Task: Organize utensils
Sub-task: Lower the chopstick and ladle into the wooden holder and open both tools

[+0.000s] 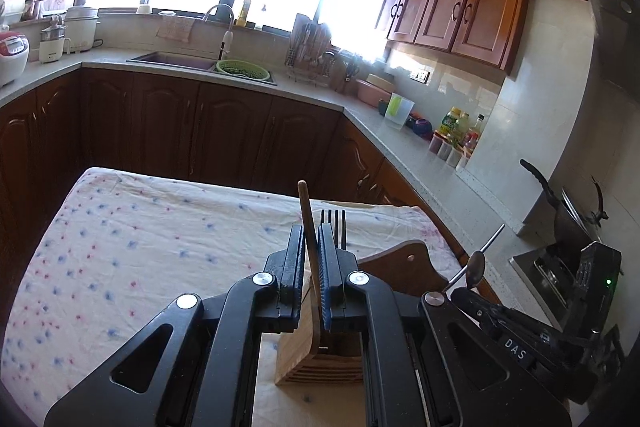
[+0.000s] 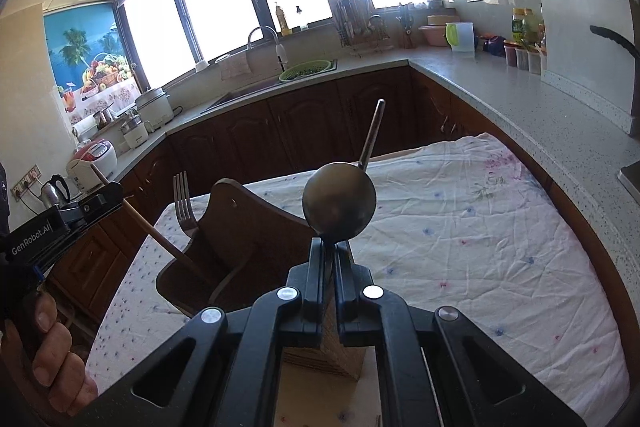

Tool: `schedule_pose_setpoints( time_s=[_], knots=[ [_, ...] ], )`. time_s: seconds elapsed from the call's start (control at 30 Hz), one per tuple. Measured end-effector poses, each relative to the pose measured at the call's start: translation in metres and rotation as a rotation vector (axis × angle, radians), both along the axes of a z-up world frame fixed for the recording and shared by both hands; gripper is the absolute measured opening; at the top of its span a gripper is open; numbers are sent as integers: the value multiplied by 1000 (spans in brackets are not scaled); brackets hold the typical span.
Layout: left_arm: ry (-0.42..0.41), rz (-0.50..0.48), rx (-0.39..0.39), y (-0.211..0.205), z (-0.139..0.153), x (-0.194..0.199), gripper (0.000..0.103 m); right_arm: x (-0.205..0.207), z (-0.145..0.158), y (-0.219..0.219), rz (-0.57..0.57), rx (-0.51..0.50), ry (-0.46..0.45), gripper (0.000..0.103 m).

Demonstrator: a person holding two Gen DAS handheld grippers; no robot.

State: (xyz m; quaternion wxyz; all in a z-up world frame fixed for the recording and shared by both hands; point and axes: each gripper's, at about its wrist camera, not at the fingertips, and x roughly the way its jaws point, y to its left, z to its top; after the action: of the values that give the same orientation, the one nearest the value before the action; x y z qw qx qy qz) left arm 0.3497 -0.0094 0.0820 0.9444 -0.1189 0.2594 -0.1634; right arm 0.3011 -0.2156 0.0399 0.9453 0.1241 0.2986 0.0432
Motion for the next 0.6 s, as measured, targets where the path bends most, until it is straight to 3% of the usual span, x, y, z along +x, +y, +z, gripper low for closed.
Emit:
schedule_pose_setpoints(
  time_s=[0.47,0.5,0.6],
  knots=[
    [5,10,47,-5,4,-1,8,2,1,2,6,6,23,4],
    [3,13,47,-3,4,-3,9,2,2,1,9,10,23,8],
    [-1,32,43,2,7,-12,31,-5,6,-1,17,33,4,9]
  ],
)
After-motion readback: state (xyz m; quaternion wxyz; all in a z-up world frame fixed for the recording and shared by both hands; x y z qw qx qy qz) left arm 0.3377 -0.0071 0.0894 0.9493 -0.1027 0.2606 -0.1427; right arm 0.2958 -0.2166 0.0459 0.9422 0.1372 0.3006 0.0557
